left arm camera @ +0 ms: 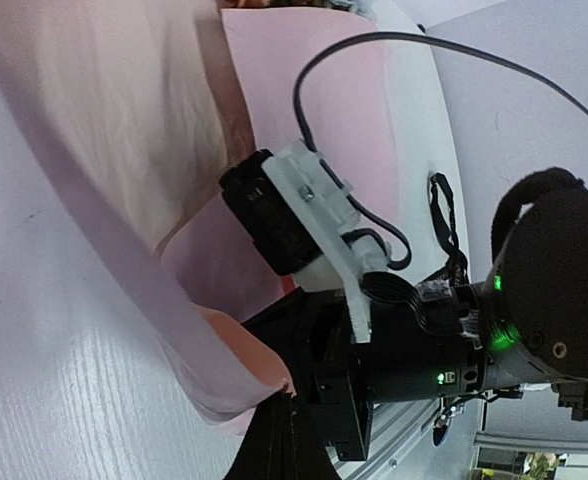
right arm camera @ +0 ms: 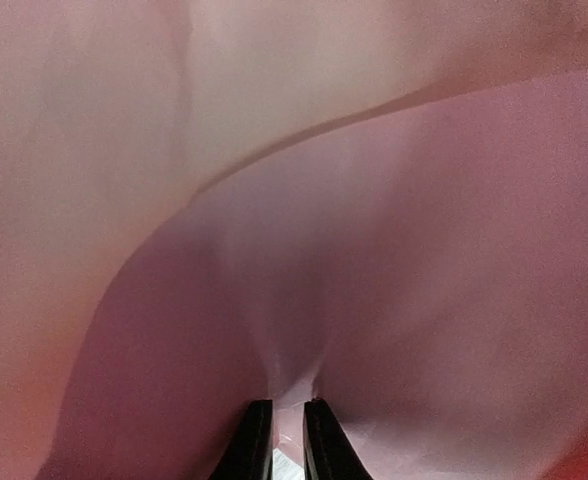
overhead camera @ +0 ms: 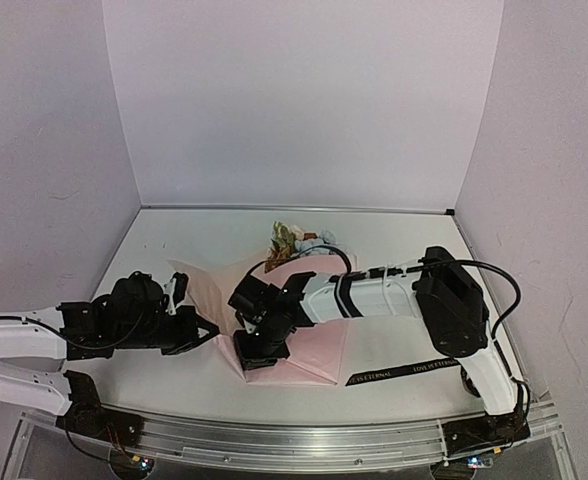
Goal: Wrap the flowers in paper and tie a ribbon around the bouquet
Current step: Pick up the two-thirds-folded wrapping paper from the center of the board, then fold the 2/3-folded wrapping paper at the center of the board.
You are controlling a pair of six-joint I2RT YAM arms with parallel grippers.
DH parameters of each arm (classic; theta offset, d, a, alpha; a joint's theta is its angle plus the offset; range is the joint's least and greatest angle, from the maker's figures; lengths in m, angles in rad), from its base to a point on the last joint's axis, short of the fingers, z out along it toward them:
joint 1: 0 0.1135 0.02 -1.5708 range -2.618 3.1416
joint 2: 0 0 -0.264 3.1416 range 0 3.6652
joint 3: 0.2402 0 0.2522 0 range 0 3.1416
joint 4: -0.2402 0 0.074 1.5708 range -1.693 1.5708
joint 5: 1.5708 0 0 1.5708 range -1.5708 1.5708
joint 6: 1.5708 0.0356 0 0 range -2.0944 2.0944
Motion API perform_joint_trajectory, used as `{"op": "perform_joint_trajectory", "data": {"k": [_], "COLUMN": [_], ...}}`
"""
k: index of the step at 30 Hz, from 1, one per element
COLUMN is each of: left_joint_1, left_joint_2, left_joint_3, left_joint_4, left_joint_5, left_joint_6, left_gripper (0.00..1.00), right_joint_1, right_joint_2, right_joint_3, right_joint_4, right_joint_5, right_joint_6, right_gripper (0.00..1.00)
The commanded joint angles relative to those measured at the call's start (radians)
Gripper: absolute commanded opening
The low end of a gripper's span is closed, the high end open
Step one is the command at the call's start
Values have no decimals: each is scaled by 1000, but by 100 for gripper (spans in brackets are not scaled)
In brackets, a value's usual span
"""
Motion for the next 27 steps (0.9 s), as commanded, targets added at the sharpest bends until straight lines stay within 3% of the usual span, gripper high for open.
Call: {"op": "perform_joint_trajectory", "data": {"k": [1,10,19,27], "left_joint_1": [-5,-5,-12,-17], "left_joint_2": [36,88,192,255], "left_joint_3": [58,103,199,258], "left_joint_4": [47,57,50,42], "left_joint_5": [56,88,149,196], "left_joint_6": [111,174,252,303], "left_gripper": [0,0,0,0], "right_joint_1": [-24,-65,-185,-214], "right_joint_2": [-54,-280,-563,-554], "right_joint_3": [8,-137,-520,-646], "right_joint_4": [-7,-66,-96,-28], "right_joint_5": [-21,-29,109,100], "right_joint_6": [-6,-69,-47,-2], "right_gripper": [12,20,48,66]}}
